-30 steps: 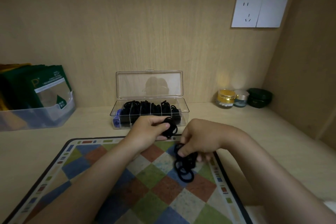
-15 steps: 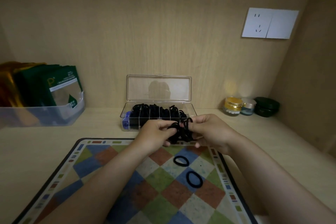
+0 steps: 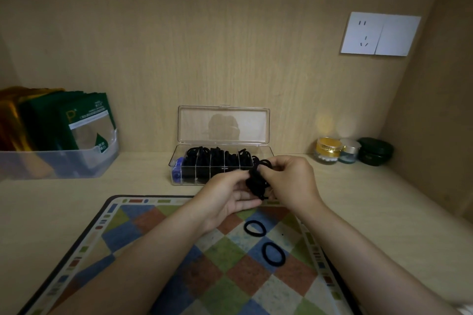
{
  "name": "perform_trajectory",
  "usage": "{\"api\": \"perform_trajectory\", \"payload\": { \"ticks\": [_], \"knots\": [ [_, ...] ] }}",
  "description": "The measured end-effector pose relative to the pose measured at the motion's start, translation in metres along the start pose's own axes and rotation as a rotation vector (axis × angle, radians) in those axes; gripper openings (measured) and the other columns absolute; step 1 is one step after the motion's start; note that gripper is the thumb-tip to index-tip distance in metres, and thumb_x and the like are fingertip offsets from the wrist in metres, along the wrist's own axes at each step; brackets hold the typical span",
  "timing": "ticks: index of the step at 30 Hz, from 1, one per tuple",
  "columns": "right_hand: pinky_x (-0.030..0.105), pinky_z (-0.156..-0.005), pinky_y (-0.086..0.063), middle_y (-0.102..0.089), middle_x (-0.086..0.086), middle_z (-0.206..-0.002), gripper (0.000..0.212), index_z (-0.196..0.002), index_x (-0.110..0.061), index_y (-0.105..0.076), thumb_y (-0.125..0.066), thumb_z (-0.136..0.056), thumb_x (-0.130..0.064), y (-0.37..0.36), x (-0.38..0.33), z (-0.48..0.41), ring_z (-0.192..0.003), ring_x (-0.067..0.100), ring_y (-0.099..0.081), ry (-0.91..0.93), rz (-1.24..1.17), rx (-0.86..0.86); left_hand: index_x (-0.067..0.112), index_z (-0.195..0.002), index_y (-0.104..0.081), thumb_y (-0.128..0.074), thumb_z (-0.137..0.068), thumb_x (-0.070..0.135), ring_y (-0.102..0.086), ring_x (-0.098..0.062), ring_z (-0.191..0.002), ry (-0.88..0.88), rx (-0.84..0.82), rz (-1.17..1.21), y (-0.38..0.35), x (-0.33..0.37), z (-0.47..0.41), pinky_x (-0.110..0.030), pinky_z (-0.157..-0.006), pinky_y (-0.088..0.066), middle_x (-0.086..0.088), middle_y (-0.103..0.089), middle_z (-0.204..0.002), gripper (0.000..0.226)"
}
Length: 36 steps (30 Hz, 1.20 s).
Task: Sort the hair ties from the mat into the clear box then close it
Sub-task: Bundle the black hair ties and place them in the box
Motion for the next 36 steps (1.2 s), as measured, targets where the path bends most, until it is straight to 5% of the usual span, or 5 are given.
{"api": "perform_trajectory", "payload": {
  "ticks": [6,16,20,29,36],
  "knots": [
    [0.033,-0.058,-0.058,-0.073,-0.006,-0.063,0.014,-0.071,-0.020,-0.078,-0.074,-0.085,-0.021,-0.003,0.002,0.000,-0.057,0.006,-0.067,-0.023,-0.060,-0.032,0.022,-0.101,-0.074,-0.061,-0.096,0.007,-0.073,-0.011,-0.084,-0.080,0.041,-0.110,0.004,0.003,-0.003,-0.036,-0.088,-0.059,-0.005,-0.078,-0.100,0.021],
    [0.024,-0.042,-0.039,-0.071,0.006,-0.071,0.016,-0.090,-0.005,-0.078,-0.070,-0.092,-0.020,0.001,0.000,0.002,-0.048,0.013,-0.053,-0.224,-0.412,-0.270,0.010,-0.122,-0.069,-0.057,-0.099,0.008,-0.074,-0.018,-0.096,-0.078,0.168,-0.153,0.022,0.009,-0.004,-0.029,-0.081,-0.060,-0.009,-0.075,-0.110,0.027],
    [0.021,-0.036,-0.039,-0.065,0.005,-0.055,0.020,-0.090,0.000,-0.076,-0.074,-0.088,-0.020,-0.012,0.002,0.010,-0.039,0.012,-0.049,-0.231,-0.231,-0.421,0.011,-0.121,-0.070,-0.060,-0.097,0.008,-0.072,-0.017,-0.105,-0.107,0.053,-0.171,0.007,0.013,0.000,-0.031,-0.085,-0.060,-0.005,-0.074,-0.115,0.027],
    [0.022,-0.038,-0.040,-0.058,0.007,-0.047,0.024,-0.077,0.001,-0.070,-0.071,-0.087,-0.021,-0.006,0.010,0.002,-0.034,0.016,-0.050,-0.171,0.069,-0.299,0.013,-0.117,-0.071,-0.067,-0.090,0.026,-0.069,-0.019,-0.110,-0.118,-0.024,-0.171,-0.004,0.011,0.002,-0.041,-0.094,-0.057,-0.004,-0.073,-0.117,0.030],
    [0.022,-0.040,-0.043,-0.062,-0.005,-0.054,0.016,-0.074,-0.013,-0.076,-0.077,-0.083,-0.026,-0.009,-0.007,0.003,-0.038,0.003,-0.051,0.050,0.136,-0.309,0.010,-0.121,-0.070,-0.062,-0.095,0.009,-0.071,-0.017,-0.105,-0.153,0.061,-0.234,0.009,0.012,-0.003,-0.032,-0.086,-0.059,-0.006,-0.073,-0.117,0.027]
  ]
}}
Point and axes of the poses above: each hand's wrist, its own z-axis away from the middle knuckle, its own y-axis out of the back of the hand, x = y × z, the point moved 9 cm from there along -z, towards the middle knuckle
